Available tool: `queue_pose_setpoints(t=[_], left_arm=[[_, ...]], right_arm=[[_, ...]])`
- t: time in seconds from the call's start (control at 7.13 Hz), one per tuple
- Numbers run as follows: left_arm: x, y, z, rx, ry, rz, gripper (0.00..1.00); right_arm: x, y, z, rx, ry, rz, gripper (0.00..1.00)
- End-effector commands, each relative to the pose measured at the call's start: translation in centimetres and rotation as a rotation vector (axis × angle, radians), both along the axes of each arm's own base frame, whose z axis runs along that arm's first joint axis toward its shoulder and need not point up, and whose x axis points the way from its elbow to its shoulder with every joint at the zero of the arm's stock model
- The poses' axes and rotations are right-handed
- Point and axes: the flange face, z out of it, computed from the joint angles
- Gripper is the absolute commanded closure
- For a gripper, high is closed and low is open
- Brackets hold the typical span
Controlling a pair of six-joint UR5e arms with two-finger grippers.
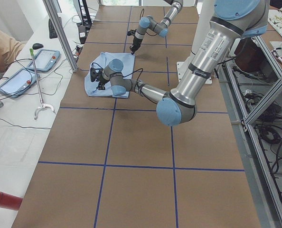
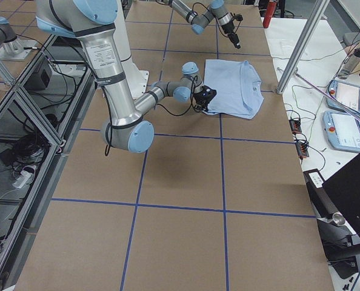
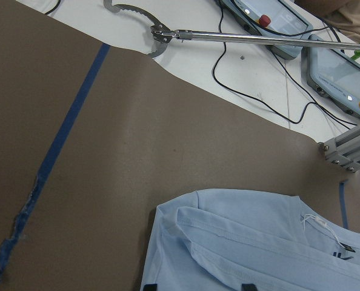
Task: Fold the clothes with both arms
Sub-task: 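Grasp the shirt edge with the right gripper and drag it toward the robot, rotating it, then grasp the rotated shirt with both grippers at its opposite edges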
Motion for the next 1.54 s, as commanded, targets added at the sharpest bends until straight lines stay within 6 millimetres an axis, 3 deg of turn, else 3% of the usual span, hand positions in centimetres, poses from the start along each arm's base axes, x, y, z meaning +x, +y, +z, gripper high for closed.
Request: queue_pose_setpoints(t=[0.0,0.14,0.28,0.42,0.56,0.7,0.98,1.12,1.4], left_arm=[[0.1,0.1,-0.2,0.003,0.003,0.002,0.42],[0.1,0.1,-0.2,0.002,0.004,0.002,0.41],[0.1,0.1,-0.4,0.003,0.004,0.002,0.40],[0.2,0.2,-0.4,0.006,0.005,0.004,0.40],[0.1,0.3,-0.7,0.008,0.008,0.003,0.40],[0.1,0.3,-1.0,0.013,0.012,0.003,0.39],[0.7,1.1,-1.8,0.000,0.042,0.006,0.39],[3.2,3.6,-3.8,-0.011,0.098,0.041,0.39],[4.9,6.4,-6.8,-0.018,0.173,0.071,0.38]], right_arm=[[0.9,0.5,-1.0,0.010,-0.024,-0.003,1.00],[1.6,0.8,-1.3,0.009,-0.036,-0.009,1.00],[3.2,2.4,-1.2,0.008,-0.052,-0.026,1.00],[5.3,5.3,-1.1,-0.002,-0.075,-0.067,1.00],[6.9,9.8,-0.4,-0.013,-0.084,-0.134,1.00],[7.3,14.2,0.2,-0.019,-0.081,-0.206,1.00],[10.1,20.4,-1.1,-0.078,-0.135,-0.367,1.00],[10.5,24.3,-1.7,-0.120,-0.131,-0.471,1.00],[9.1,32.1,-4.3,-0.145,-0.125,-0.652,1.00]])
